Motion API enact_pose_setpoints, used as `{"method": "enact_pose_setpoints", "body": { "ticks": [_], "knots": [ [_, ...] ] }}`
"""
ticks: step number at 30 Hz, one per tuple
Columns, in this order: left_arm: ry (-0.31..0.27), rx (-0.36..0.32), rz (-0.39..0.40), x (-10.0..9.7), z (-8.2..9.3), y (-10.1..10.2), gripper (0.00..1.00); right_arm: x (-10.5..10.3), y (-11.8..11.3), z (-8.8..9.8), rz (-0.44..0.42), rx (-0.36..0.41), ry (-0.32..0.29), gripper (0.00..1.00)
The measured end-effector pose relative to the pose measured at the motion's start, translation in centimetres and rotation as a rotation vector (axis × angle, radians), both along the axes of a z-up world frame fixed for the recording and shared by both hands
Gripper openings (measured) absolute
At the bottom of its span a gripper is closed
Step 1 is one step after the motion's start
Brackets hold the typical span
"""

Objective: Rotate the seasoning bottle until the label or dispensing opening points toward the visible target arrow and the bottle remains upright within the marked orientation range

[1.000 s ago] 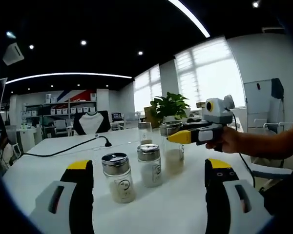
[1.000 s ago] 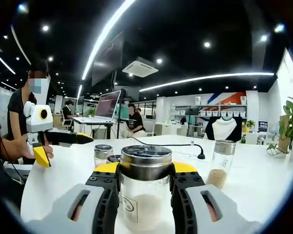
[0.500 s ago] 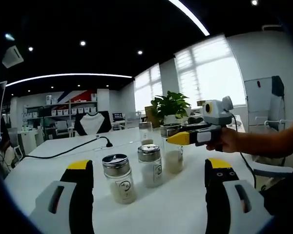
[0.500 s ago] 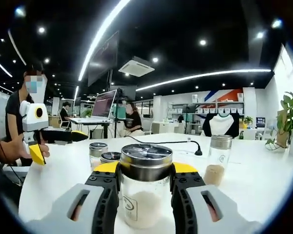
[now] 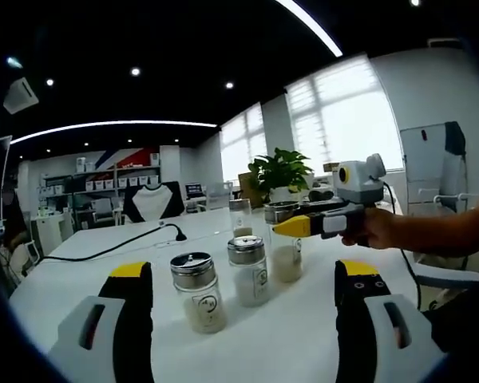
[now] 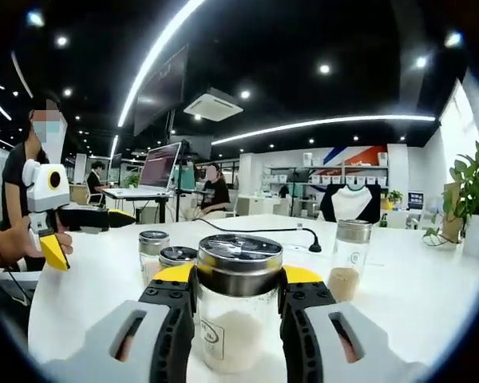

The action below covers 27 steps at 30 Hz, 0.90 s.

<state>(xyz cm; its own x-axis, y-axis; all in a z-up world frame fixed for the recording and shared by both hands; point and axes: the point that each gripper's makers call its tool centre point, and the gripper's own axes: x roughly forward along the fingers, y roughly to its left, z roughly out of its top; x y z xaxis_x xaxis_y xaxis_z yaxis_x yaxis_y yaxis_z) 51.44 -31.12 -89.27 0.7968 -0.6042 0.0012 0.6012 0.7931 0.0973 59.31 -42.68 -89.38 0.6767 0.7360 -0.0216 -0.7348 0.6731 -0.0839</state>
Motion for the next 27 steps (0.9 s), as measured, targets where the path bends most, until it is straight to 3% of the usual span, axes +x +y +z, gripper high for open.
{"method": "enact_pose_setpoints", "body": {
  "ticks": [14, 17, 22, 24, 27],
  "knots": [
    [0.006, 0.011, -0.003, 0.1, -0.3, -0.3, 1.0, -0.1, -0.2, -0.1, -0.029, 0.0, 0.011, 0.38],
    [-0.025, 0.006, 0.005, -0.1, 0.4, -0.2, 1.0, -0.3, -0.2, -0.1, -0.035, 0.0, 0.01, 0.38],
    [-0.021, 0.004, 0.023, 0.2, 0.5, 0.2, 1.0, -0.3, -0.1, 0.0, -0.031, -0.012, 0.001, 0.39],
    [-0.024, 0.004, 0.029, 0.2, 0.5, 0.4, 1.0, -0.4, -0.2, 0.5, -0.034, -0.01, -0.034, 0.4],
    [-0.021, 0.003, 0.03, 0.2, 0.6, 0.5, 1.0, -0.7, -0.4, 2.3, -0.026, 0.059, -0.051, 0.44]
  ]
}}
